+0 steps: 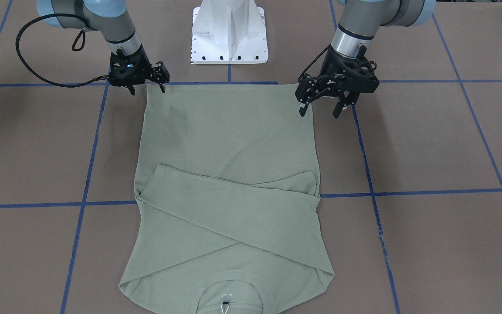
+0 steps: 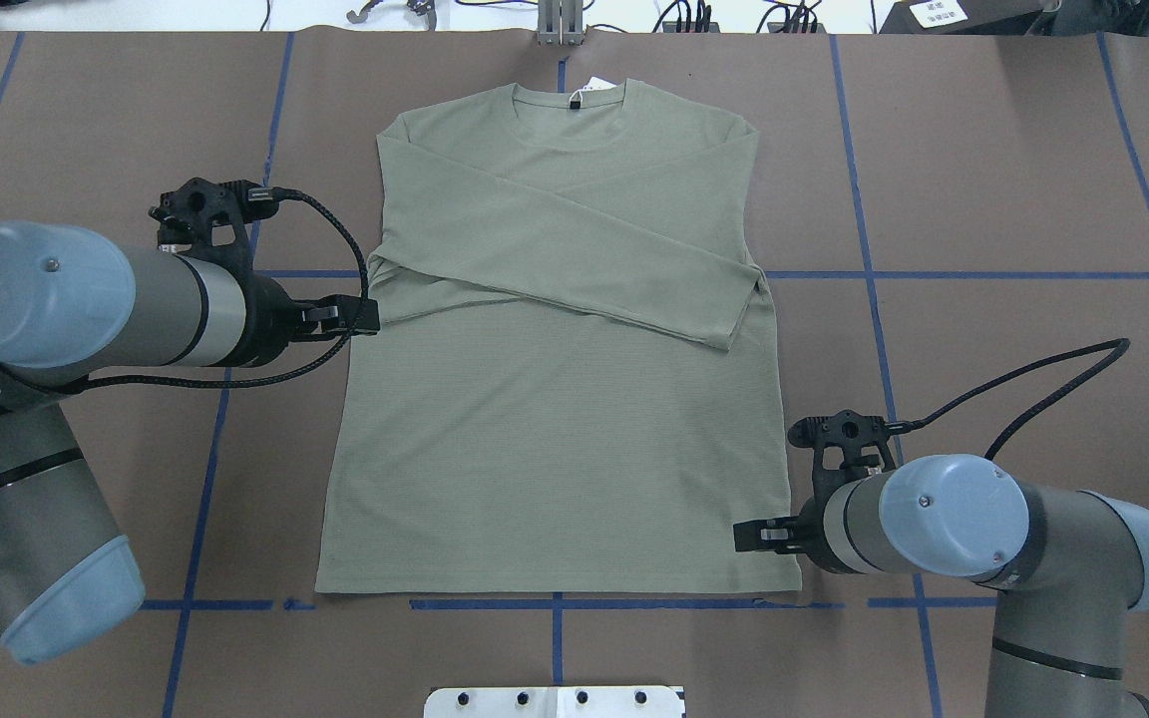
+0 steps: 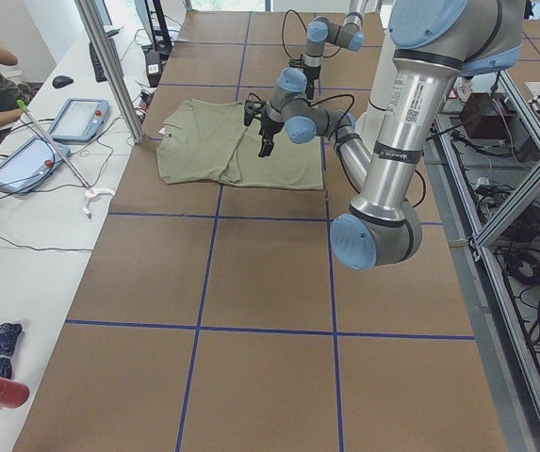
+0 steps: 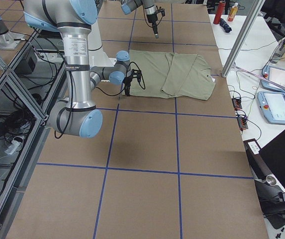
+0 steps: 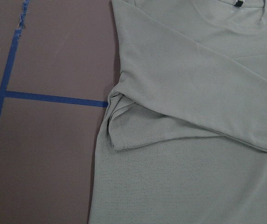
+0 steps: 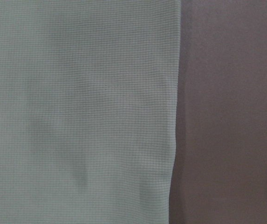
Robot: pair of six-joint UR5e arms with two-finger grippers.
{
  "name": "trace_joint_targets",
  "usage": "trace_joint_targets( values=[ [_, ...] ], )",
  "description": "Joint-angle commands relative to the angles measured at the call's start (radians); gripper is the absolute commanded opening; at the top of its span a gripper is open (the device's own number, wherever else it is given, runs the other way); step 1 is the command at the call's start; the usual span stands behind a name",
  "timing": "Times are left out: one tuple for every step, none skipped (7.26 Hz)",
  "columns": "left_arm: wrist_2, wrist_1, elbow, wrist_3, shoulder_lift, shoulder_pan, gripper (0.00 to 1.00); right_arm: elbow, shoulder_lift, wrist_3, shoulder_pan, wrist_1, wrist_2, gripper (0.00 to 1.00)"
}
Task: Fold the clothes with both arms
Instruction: 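Position both grippers at the hem corners nearest the robot and grasp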
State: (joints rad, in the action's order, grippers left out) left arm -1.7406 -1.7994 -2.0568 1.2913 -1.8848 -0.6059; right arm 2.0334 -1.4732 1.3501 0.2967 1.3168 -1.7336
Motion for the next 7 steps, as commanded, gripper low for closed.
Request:
trace_joint_targets(
  values=[
    [0.000, 0.000, -0.009, 0.000, 0.000, 0.002, 1.00, -0.018, -0.001, 0.010, -0.027, 0.001, 0.000, 1.00],
    [0.000, 0.000, -0.016, 0.000, 0.000, 0.000, 1.00, -0.015, 0.001, 0.011, -0.028, -0.001, -0.007, 1.00],
    [0.000, 0.000, -0.017, 0.002, 0.000, 0.000, 1.00, -0.015, 0.001, 0.012, -0.036, -0.001, -0.018, 1.00],
    [0.000, 0.000, -0.017, 0.000, 0.001, 0.000, 1.00, -0.015, 0.001, 0.012, -0.037, -0.001, -0.021, 1.00],
    [0.000, 0.000, -0.020, 0.000, 0.001, 0.000, 1.00, -0.015, 0.001, 0.012, -0.037, -0.001, -0.020, 0.95],
    [0.000, 0.000, -0.023, 0.000, 0.001, 0.000, 1.00, -0.018, -0.001, 0.011, -0.037, -0.001, -0.020, 0.83],
    [0.000, 0.000, -0.023, 0.000, 0.001, 0.000, 1.00, -0.018, 0.001, 0.011, -0.037, -0.001, -0.021, 0.77]
  ],
)
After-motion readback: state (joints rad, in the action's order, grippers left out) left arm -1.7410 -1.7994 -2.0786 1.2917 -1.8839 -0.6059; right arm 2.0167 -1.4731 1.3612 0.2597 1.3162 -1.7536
